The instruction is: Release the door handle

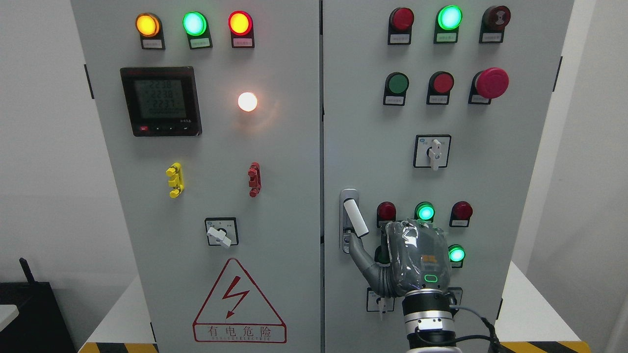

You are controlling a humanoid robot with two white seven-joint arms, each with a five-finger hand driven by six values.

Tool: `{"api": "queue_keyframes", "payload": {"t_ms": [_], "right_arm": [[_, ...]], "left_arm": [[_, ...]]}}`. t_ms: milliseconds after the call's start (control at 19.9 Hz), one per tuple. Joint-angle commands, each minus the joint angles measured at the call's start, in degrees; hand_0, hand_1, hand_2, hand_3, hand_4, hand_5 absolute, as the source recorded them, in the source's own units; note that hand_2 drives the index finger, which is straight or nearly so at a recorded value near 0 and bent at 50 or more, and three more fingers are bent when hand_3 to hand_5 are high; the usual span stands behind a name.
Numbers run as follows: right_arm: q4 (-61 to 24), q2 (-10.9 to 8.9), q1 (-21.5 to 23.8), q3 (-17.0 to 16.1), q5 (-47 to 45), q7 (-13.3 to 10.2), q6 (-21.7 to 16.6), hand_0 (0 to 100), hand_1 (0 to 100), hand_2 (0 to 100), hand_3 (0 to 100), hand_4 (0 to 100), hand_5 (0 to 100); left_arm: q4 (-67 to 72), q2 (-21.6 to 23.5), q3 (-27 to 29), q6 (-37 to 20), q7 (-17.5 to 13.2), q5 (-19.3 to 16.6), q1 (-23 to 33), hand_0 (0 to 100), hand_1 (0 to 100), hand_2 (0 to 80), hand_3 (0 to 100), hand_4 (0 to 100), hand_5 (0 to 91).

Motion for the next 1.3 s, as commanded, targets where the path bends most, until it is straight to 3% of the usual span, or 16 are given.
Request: {"api": "queue_keyframes", "payload": {"t_ms": [0,1254], "right_arm": [[-0.6,-0.23,0.0,-0.8,0.1,0.0,-0.1,41,10,97,100,100,95],[-1.5,-0.94,-0.3,-3.0,0.9,0.0,-0.5,41,11,97,100,100,95]], "left_arm": [[1.0,0.0,0.6,0.0,0.0,0.0,0.0,12,39,0.0,0,0,0.0],[1.0,0.0,0.6,-0.1,0.0,0.0,0.0,12,39,0.0,0,0,0.0]]}}
